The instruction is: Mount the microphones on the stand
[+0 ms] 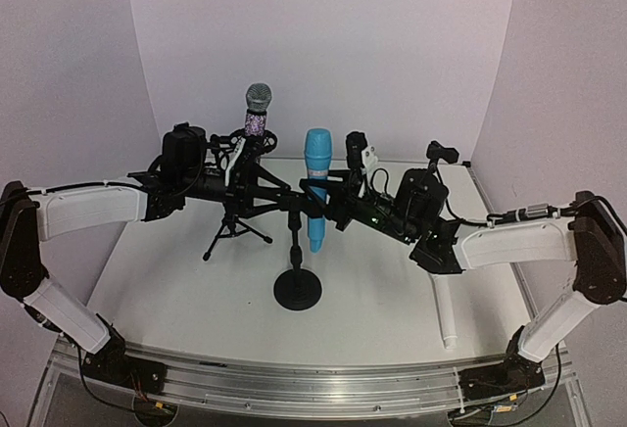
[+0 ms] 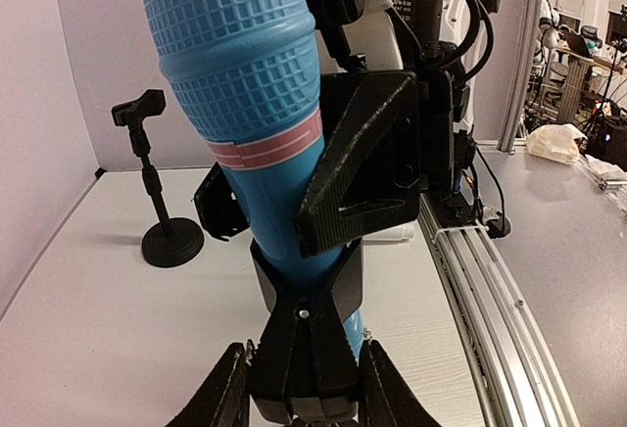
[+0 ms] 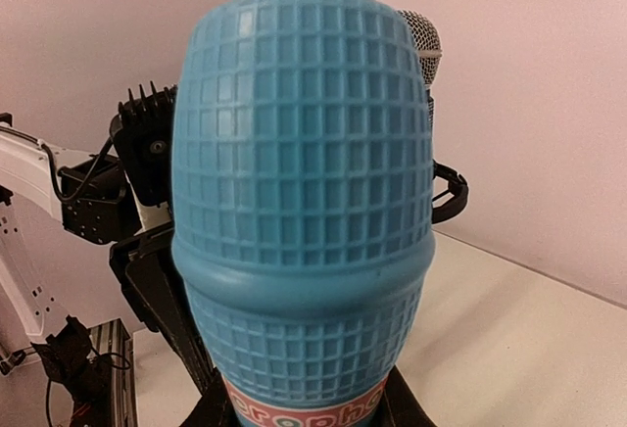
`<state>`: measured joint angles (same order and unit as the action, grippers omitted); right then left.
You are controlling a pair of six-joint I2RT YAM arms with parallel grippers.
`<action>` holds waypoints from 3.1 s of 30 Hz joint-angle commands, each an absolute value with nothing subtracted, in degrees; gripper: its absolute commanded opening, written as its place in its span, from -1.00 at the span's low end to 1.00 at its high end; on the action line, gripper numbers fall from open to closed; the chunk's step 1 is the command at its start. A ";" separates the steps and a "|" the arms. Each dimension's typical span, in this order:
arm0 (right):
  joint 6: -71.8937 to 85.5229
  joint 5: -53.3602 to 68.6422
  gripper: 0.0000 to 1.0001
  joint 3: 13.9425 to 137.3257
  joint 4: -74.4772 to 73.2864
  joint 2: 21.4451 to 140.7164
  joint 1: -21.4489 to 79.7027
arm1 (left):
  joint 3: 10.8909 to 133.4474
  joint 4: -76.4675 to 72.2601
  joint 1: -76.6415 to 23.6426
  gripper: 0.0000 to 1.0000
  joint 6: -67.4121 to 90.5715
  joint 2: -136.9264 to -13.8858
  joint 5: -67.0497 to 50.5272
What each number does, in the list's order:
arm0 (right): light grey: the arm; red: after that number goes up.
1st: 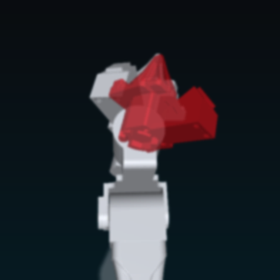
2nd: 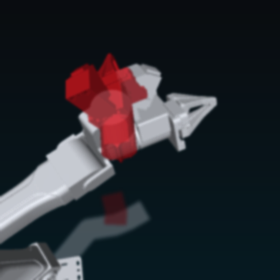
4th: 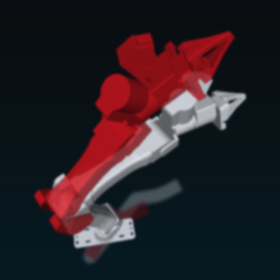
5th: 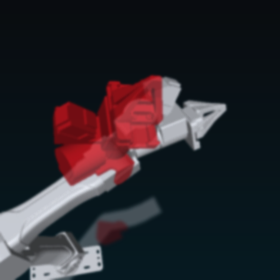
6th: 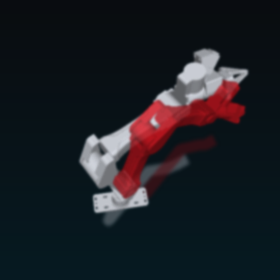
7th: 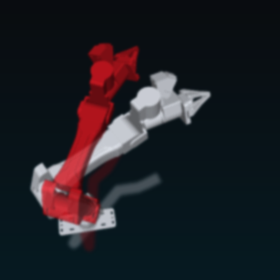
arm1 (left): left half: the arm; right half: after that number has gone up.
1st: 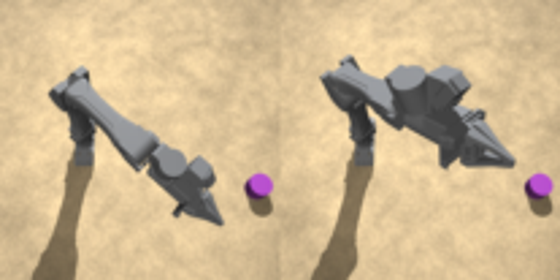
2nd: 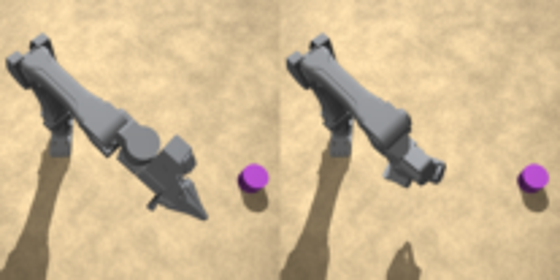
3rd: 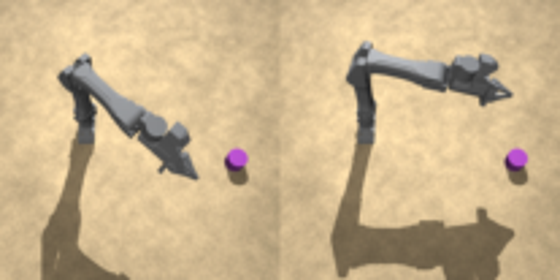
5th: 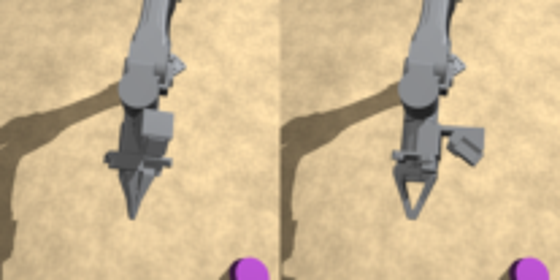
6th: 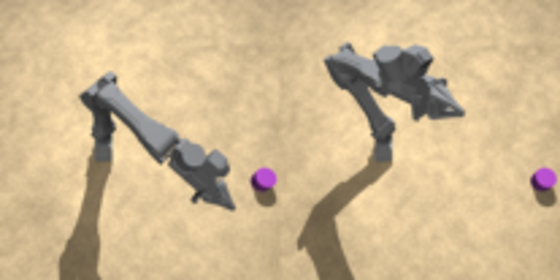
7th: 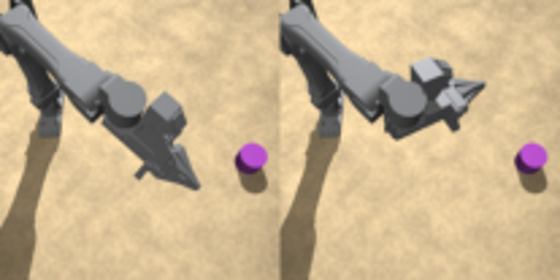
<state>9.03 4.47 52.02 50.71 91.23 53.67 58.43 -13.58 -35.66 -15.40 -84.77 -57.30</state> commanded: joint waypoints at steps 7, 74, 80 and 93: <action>10.15 8.79 -1.00 56.29 43.22 98.44 56.38 | 58.30 -15.14 -37.09 -1.00 -17.03 -84.32 -56.98; -2.62 3.93 -1.00 62.87 36.99 86.21 57.88 | 58.25 -9.90 -37.15 -1.00 -22.29 -84.51 -59.79; -3.36 4.53 -1.00 63.44 36.48 85.35 57.87 | 58.71 -9.34 -37.21 -1.00 -22.96 -85.06 -59.95; 1.00 6.48 -1.00 66.97 44.29 91.02 57.85 | 58.87 -11.51 -37.27 -1.00 -21.90 -85.43 -59.99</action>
